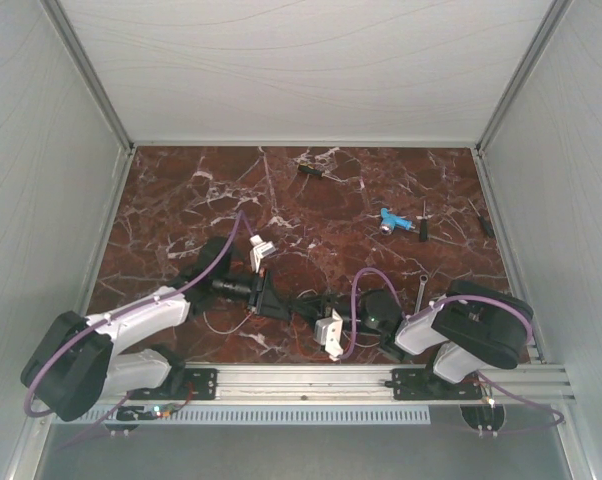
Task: Zip-tie the wires
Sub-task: Tie the cable at the center of the board.
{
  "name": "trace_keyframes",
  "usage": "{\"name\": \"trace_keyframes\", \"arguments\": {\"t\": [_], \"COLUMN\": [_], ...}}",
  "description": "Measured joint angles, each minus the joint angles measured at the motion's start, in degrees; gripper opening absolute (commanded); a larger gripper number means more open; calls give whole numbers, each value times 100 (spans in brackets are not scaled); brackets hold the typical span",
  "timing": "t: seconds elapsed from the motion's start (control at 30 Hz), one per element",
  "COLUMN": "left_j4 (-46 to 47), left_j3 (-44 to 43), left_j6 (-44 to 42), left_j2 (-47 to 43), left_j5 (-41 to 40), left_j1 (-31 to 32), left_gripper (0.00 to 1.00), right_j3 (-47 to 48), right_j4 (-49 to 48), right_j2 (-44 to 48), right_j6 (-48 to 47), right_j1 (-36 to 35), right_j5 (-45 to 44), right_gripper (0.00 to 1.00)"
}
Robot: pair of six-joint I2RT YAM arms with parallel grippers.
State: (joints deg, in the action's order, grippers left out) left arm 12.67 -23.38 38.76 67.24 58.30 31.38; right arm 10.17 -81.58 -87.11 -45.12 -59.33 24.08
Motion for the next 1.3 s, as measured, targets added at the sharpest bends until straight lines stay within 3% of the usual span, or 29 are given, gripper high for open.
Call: {"name": "trace_keyframes", "arguments": {"t": [0.33,0.47,0.7,0.93,1.3], "left_j4": [-186,-420,-1036,-1091,127], "left_j3": [-87,-103,-236,-247,-17], "left_j6": [-138,-219,-461,-546,-444], "left_j2": [-197,-382,-837,-1132,-1110], "left_j5": [-236,-367,-826,-1202,-1226], "left_j1": [-57,-57,-57,-57,-57], "left_gripper": [54,60,61,57,46], "right_j3": [0,2,4,9,90], "right_j4": [7,4,7,22,348], "right_j2": [-39,-66,-85,-85,-20], "right_j6": [111,195,417,603,710], "right_j1": [-46,-46,28,101,203], "right_j5": [-7,-9,44,197,522], "right_gripper": [0,0,0,0,0]}}
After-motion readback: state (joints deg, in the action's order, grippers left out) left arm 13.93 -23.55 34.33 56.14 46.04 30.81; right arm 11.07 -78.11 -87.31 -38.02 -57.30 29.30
